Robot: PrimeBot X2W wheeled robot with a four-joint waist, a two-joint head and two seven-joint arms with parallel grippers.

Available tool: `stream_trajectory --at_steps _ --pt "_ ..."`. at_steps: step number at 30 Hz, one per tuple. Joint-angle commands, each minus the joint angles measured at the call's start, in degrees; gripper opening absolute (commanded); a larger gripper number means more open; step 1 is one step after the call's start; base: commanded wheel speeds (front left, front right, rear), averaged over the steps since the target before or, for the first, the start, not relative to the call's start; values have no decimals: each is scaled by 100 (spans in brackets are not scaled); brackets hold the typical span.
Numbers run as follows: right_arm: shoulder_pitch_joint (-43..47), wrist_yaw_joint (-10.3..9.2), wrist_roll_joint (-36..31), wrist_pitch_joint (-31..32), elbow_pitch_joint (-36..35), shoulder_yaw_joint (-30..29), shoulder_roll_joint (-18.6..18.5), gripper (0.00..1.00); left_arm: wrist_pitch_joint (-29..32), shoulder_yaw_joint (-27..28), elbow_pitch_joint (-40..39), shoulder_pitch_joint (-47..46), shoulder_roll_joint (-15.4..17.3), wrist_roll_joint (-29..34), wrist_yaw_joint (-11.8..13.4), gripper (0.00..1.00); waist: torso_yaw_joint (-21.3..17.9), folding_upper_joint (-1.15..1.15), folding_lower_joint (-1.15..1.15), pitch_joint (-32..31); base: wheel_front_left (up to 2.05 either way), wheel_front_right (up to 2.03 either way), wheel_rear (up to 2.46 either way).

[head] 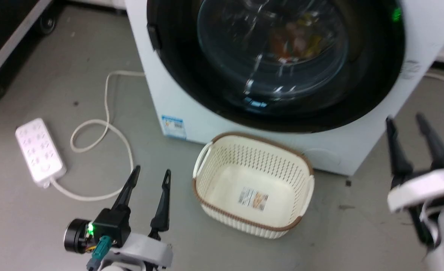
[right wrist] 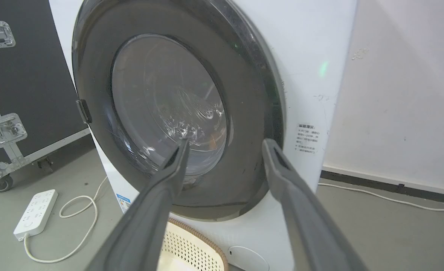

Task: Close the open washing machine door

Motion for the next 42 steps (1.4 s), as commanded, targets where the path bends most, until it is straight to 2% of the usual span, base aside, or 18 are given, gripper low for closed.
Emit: stream_trajectory --at_steps 1,5,10,15,24,25,42 --pt "294 -4 -122 -25 -190 -143 174 100 -30 47 37 97 16 -30 -21 100 -264 0 2 -347 0 0 0" --pt "1107 -4 -452 -25 -792 -521 703 100 -30 138 155 187 30 -35 -52 100 -355 0 2 -507 0 0 0" --pt "1897 -4 -1018 -25 -1390 -617 980 100 -30 146 285 212 55 6 -96 100 -458 0 2 -570 0 0 0" --pt "2313 -4 -1183 -26 -1734 -698 1092 100 -30 105 405 188 94 44 -135 100 -508 0 2 -593 0 0 0" --pt "2498 -4 -890 -26 -1787 -529 1103 100 -30 31 554 122 103 -41 -190 100 -539 0 2 -581 0 0 0" --pt "2433 0 -928 3 -1778 -539 1078 0 5 49 549 155 111 3 -157 0 -541 0 2 -582 0 0 0" --pt "2409 0 -979 166 -1824 -469 1080 0 167 113 425 194 100 43 -82 0 -548 0 2 -583 0 0 0"
